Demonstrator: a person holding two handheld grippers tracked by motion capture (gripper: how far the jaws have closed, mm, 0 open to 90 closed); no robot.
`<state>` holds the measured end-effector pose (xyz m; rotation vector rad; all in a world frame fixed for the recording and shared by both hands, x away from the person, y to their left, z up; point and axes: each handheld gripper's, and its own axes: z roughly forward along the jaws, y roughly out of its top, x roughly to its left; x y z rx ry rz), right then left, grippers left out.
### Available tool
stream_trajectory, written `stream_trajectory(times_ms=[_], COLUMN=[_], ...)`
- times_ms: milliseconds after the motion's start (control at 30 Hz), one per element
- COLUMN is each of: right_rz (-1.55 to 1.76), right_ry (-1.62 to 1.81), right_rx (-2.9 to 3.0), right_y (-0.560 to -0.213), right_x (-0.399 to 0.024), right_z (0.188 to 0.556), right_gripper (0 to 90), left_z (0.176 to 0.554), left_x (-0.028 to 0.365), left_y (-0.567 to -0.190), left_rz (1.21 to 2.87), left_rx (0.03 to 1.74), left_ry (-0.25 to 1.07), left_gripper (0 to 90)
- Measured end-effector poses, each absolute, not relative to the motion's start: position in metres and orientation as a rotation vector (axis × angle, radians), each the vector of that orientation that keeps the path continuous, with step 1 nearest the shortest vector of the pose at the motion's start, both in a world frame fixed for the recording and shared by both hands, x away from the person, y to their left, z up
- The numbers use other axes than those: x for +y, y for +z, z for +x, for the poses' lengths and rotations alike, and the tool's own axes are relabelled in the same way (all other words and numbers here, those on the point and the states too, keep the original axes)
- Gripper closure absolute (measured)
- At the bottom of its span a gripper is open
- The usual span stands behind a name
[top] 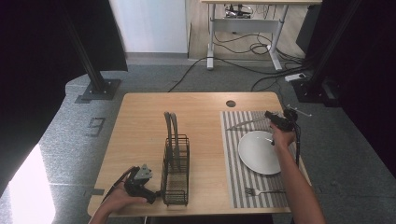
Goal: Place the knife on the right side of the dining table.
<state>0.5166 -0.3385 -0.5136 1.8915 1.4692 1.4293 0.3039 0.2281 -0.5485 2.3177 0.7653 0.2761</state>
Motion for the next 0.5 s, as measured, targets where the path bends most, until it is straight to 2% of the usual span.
stream_trajectory(times_ms=[500], right_rz=[1.969], right_ry=[1.412], right_rx=[1.468], right_y=[-0.528], right_x=[-0.347], right_z=[0.523], right_gripper=[60.2], left_z=[0.304], left_x=[0.228], left_y=[-0.549], left_rz=[2.317], left_rx=[0.767], left_ry=[0.278], left_gripper=[0.0])
